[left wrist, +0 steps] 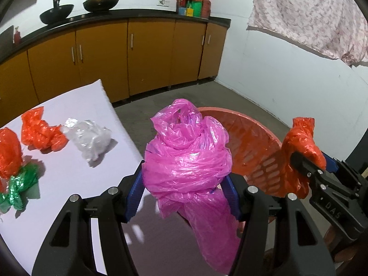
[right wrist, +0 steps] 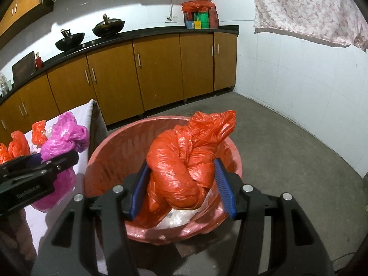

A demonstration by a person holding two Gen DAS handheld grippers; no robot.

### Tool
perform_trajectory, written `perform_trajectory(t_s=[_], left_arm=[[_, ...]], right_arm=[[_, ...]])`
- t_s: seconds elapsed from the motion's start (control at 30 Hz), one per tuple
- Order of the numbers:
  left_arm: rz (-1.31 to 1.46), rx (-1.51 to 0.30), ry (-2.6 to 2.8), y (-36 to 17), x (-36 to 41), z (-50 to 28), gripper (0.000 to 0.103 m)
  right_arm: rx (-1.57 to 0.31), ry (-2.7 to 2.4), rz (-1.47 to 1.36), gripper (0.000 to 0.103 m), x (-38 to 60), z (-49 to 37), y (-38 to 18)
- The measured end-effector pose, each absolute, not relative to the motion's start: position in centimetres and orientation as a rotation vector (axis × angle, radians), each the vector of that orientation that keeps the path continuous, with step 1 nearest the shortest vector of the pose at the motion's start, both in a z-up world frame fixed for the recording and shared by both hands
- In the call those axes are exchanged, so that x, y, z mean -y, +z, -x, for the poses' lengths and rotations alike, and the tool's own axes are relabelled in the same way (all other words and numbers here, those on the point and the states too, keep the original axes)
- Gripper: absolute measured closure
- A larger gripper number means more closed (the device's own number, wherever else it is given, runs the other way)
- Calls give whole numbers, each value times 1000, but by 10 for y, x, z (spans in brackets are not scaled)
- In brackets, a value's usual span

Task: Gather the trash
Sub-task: 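Open both tools to drop the pink and orange-red bags into the wastebasket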

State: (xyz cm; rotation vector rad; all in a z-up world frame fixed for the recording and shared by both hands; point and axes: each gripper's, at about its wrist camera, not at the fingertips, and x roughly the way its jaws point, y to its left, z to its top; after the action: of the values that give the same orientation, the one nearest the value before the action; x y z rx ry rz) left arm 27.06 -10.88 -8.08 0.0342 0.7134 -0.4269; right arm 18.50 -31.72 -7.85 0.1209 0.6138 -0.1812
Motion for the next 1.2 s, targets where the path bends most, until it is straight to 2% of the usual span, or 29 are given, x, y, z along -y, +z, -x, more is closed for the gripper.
perform_trajectory(t_s=[0.63, 0.8, 0.87, 1.2], left_arm=[[-68, -743, -463, -92, 139, -286, 42], [-57, -746, -455, -92, 141, -291, 31], [-51, -741, -450, -91, 138, -292, 28], [-9, -729, -398, -87, 112, -284, 25]], right_arm=[[-612, -165, -142, 49, 331, -200, -82], [-579, -145, -148, 46, 334, -206, -74], [-572, -145, -154, 41, 336, -206, -72], [-580, -166, -182, 35, 342, -194, -76]])
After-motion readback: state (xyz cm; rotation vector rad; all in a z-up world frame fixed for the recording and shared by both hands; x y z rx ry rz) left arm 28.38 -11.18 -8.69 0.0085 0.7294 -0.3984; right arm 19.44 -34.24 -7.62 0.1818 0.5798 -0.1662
